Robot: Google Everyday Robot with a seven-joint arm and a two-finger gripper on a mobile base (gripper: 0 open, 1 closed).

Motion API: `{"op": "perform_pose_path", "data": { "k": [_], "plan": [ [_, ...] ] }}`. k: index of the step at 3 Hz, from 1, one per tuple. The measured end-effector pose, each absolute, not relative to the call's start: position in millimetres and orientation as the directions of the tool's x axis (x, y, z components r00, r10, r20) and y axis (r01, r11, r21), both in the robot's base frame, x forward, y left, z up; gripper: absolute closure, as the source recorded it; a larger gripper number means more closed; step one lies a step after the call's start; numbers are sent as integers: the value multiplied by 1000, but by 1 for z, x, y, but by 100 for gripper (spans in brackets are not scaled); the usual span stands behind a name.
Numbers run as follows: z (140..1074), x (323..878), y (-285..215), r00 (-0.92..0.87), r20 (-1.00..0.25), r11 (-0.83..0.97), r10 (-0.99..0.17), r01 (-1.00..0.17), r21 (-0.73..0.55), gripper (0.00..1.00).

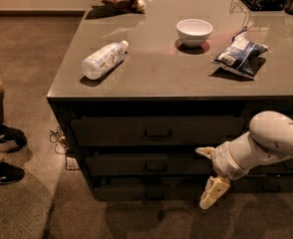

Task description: Open bottom drawer

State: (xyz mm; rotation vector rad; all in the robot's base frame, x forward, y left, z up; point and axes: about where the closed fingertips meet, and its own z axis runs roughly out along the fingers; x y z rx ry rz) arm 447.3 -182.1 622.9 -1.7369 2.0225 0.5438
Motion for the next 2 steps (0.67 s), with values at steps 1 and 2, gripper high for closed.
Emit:
{"op": "perform_pose_path", "data": {
  "k": [1,2],
  "plan": [
    [576,445,-189,-131,-521,137,-843,-990,29,0],
    [526,445,-190,-125,-508,118,-852,-992,45,0]
  ]
}}
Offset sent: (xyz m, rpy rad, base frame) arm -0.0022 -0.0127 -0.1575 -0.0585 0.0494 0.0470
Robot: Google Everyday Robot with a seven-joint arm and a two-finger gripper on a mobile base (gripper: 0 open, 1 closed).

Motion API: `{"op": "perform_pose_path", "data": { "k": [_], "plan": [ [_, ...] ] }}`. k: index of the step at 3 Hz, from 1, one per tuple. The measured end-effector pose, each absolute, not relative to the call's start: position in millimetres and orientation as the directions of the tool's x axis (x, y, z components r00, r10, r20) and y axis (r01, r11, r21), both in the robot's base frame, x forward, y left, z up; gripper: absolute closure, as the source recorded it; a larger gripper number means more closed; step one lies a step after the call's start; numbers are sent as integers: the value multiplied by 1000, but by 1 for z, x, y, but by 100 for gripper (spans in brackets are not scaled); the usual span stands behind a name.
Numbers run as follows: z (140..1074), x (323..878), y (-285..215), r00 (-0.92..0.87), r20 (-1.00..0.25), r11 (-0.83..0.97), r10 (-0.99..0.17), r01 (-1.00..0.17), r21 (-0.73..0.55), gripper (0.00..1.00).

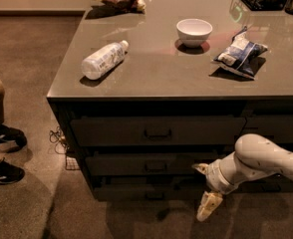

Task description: Open bottom drawer

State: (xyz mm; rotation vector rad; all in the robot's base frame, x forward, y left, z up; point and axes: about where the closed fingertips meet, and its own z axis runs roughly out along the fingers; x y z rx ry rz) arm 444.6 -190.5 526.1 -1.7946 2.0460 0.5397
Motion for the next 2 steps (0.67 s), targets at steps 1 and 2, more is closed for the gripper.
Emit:
{"op": "perform_pose_path", "data": {
  "k": [1,2],
  "plan": [
    [469,444,-186,-139,-545,102,-827,-990,97,0],
    [467,444,-186,-139,-541,103,-829,-990,96,0]
  ]
}}
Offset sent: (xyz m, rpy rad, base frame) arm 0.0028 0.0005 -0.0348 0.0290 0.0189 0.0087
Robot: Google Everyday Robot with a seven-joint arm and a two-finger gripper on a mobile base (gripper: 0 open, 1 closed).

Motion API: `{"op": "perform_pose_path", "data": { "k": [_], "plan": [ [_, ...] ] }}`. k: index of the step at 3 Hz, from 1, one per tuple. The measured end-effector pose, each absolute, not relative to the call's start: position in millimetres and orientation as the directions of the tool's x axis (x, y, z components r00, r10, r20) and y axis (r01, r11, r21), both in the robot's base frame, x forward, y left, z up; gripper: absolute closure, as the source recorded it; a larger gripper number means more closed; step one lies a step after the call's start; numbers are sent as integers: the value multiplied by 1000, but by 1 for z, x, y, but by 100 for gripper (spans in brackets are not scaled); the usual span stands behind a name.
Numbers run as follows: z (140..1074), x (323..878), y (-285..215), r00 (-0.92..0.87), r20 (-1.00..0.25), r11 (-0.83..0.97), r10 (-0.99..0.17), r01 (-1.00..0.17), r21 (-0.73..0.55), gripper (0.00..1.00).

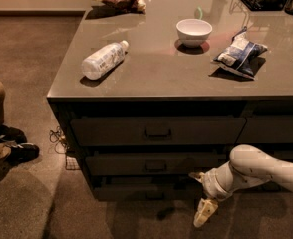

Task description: Open bottom drawer

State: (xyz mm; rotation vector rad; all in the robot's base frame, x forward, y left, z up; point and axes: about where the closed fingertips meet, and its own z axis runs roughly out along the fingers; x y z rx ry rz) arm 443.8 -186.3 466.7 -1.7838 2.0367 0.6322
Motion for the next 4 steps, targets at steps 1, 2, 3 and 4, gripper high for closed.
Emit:
{"op": "perform_pose_path", "data": {
  "k": [1,2,3,4],
  "plan": [
    [444,446,-189,-140,-506,116,-851,-990,79,0],
    [406,454,-196,-123,-508,92,-853,-992,86,0],
    [358,469,-200,-103,-526,69,-844,-994,85,0],
    [309,486,-199,-110,-556,62,-824,-993,104,0]
  ]
}}
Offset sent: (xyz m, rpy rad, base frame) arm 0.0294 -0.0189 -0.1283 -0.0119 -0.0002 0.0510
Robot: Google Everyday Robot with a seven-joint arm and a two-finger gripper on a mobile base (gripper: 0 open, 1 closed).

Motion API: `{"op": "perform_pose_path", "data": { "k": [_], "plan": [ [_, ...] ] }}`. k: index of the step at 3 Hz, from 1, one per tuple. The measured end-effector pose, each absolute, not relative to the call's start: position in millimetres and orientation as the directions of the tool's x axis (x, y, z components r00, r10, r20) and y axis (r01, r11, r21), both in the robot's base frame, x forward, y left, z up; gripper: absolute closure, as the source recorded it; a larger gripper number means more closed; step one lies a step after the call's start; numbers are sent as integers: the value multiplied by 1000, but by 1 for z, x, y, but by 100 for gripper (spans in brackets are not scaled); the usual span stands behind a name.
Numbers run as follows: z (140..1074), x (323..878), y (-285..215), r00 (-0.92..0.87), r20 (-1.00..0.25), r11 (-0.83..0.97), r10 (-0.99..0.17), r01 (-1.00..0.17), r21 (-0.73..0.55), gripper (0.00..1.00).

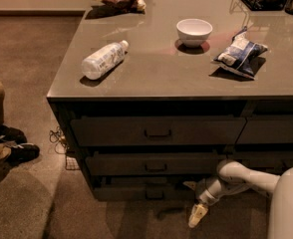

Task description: Open bottom drawer

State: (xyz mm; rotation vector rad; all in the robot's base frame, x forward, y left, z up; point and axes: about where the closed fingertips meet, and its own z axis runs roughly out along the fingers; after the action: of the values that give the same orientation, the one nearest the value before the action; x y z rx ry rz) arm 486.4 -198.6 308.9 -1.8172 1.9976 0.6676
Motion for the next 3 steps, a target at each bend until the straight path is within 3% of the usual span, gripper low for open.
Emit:
{"op": "perform_pose_path", "data": {
  "k": [3],
  "plan": [
    [274,510,-207,-109,-489,94,-866,-994,56,0]
  ]
}}
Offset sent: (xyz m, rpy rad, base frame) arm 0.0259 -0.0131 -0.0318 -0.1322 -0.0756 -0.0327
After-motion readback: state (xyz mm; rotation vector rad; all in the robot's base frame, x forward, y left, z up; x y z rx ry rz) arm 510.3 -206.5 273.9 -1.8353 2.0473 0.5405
